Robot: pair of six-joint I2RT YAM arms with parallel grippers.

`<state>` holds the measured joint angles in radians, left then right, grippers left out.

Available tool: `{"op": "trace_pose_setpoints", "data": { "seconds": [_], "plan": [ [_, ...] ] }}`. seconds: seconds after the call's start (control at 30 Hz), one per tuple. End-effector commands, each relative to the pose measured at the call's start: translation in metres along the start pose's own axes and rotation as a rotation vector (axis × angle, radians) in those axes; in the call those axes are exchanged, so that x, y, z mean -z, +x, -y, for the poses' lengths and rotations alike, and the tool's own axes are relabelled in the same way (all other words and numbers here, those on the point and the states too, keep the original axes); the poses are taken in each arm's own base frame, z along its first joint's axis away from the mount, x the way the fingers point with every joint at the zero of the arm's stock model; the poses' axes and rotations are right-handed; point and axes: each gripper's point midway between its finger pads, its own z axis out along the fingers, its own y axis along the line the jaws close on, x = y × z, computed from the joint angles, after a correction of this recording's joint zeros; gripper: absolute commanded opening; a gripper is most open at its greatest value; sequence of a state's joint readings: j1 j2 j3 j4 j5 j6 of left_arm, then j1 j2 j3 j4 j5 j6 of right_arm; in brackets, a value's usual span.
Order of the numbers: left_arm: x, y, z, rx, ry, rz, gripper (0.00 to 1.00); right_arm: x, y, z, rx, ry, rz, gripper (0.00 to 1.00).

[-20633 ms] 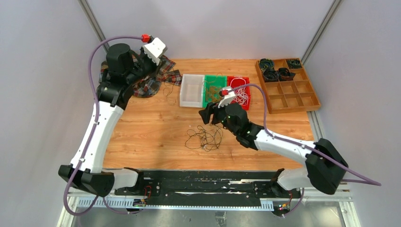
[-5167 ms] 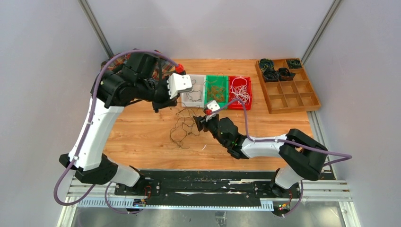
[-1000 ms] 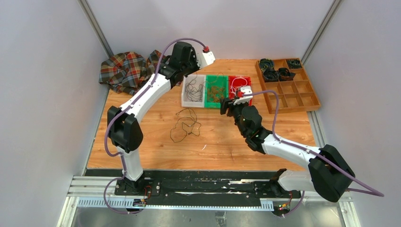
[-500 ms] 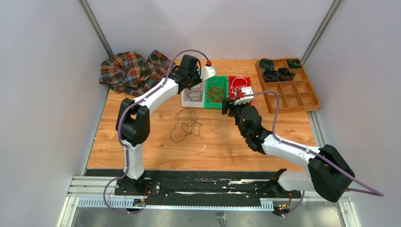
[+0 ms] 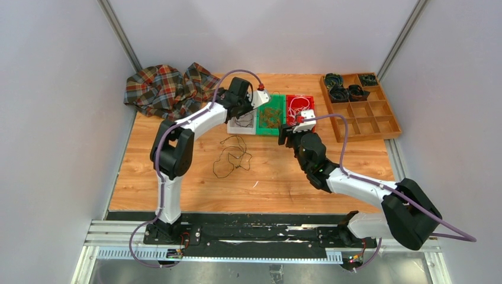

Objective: Untangle the cables
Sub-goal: Place the cable in the bin.

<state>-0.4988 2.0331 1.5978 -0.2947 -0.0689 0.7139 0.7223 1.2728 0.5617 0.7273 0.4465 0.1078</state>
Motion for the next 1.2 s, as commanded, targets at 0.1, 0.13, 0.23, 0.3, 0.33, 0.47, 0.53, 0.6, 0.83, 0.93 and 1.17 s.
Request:
{"op": "trace_pose_setpoints", "data": {
  "seconds": [0.1,0.13,0.23,0.3,0.33,0.47,0.53,0.6,0.83,0.93,1.17],
  "plan": [
    [-0.034,0.0,0.006,0.019,0.01,0.006,0.0,0.005,-0.008,0.011,-0.008,0.024,0.025,0.65],
    [-0.036,0.001,0.007,0.014,0.017,0.003,0.0,0.006,-0.007,0.005,-0.006,-0.012,0.022,0.65],
    [-0.034,0.0,0.008,0.015,0.04,-0.007,0.01,0.008,-0.007,0.0,0.011,-0.05,0.024,0.65],
    [-0.022,-0.008,0.001,0.041,0.061,-0.008,0.21,0.008,-0.009,-0.003,0.018,-0.066,0.025,0.65],
    [-0.015,-0.01,-0.002,0.061,0.072,-0.005,0.35,0.008,-0.01,-0.005,0.02,-0.076,0.029,0.65],
    [0.022,-0.02,-0.015,0.098,0.106,0.029,0.87,0.008,-0.013,-0.011,0.029,-0.106,0.036,0.65],
    [0.045,-0.024,-0.017,0.105,0.147,0.053,0.99,0.009,-0.014,-0.014,0.038,-0.116,0.036,0.67],
    [0.069,-0.028,-0.013,0.083,0.206,0.06,0.98,0.009,-0.014,-0.017,0.05,-0.128,0.031,0.71],
    [0.139,-0.012,0.006,0.059,0.32,0.071,0.98,0.01,-0.018,-0.032,0.063,-0.195,0.012,0.75],
    [0.146,0.013,0.028,0.043,0.349,0.041,0.98,0.008,-0.017,-0.033,0.076,-0.198,0.007,0.75],
    [0.156,0.052,0.089,0.045,0.515,0.027,0.98,-0.004,-0.014,-0.042,0.089,-0.214,-0.041,0.73]
  ]
}}
